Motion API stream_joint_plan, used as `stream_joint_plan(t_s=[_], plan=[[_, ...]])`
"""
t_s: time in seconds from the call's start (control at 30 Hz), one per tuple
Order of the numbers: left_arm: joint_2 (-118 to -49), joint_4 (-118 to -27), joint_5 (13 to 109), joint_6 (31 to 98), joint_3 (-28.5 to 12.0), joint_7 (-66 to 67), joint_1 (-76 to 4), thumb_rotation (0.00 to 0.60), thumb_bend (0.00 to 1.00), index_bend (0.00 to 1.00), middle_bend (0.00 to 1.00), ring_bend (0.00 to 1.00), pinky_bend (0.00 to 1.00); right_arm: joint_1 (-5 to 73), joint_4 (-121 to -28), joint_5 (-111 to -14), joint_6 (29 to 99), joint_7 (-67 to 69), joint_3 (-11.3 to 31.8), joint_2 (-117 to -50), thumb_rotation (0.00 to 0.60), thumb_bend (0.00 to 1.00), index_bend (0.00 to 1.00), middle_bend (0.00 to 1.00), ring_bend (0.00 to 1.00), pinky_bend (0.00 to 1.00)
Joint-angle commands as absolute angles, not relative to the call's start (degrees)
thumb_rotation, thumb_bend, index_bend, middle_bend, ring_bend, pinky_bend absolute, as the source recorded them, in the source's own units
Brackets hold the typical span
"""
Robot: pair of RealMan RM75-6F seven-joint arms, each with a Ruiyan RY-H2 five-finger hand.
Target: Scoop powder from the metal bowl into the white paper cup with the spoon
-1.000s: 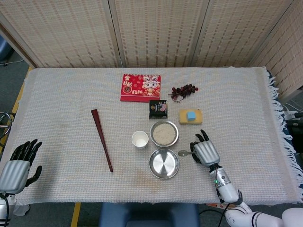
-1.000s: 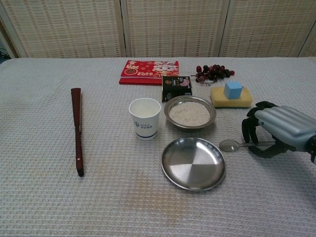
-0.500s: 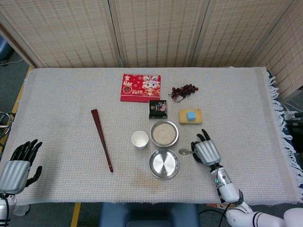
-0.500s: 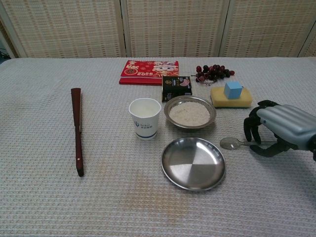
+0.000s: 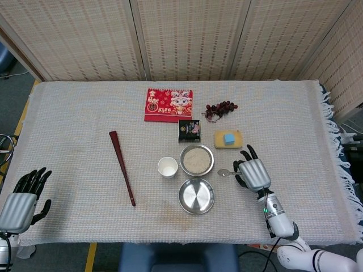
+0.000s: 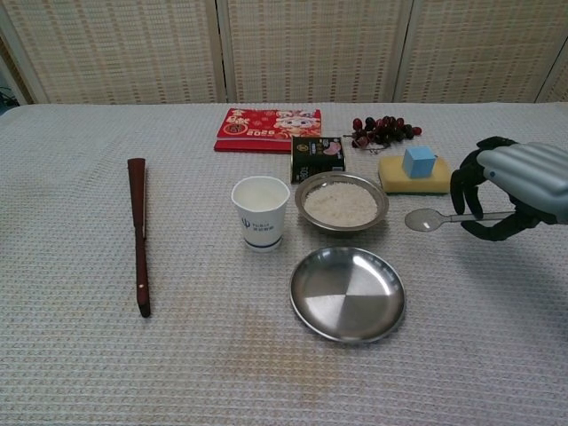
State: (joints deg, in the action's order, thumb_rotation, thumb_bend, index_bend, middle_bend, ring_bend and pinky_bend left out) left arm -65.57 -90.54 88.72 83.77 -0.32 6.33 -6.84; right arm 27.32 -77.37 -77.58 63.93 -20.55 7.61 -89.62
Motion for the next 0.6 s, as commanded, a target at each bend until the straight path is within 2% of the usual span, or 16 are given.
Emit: stream_joint_plan(t_s=[0.03, 0.3, 0.6], plan=[[-65.6, -90.5, 88.8, 83.8, -0.3, 6.3, -6.8, 0.600, 0.46, 0.00, 0.00, 0.00, 0.11, 29.2, -81.4, -75.6, 62.5, -23.7, 9.9, -86.5, 0.600, 0.36, 0.93, 0.60, 0.16, 0.00], [-65.4, -90.6, 89.0, 84.1, -0.2, 6.0, -6.7, 0.600, 0.46, 0.00, 0.00, 0.00, 0.11, 34.7, -86.5, -68.0, 56.6, -30.5, 14.1, -83.6, 0.600, 0.36, 0.93, 0.60, 0.16, 0.00], [-65.3, -90.6, 89.2, 84.4, -0.2, 5.8, -6.6, 0.600, 0.46, 0.00, 0.00, 0.00, 0.11, 42.2, -83.7, -60.6, 53.2, -41.9, 15.0, -86.8, 0.600, 0.36, 0.93, 0.60, 0.16, 0.00]])
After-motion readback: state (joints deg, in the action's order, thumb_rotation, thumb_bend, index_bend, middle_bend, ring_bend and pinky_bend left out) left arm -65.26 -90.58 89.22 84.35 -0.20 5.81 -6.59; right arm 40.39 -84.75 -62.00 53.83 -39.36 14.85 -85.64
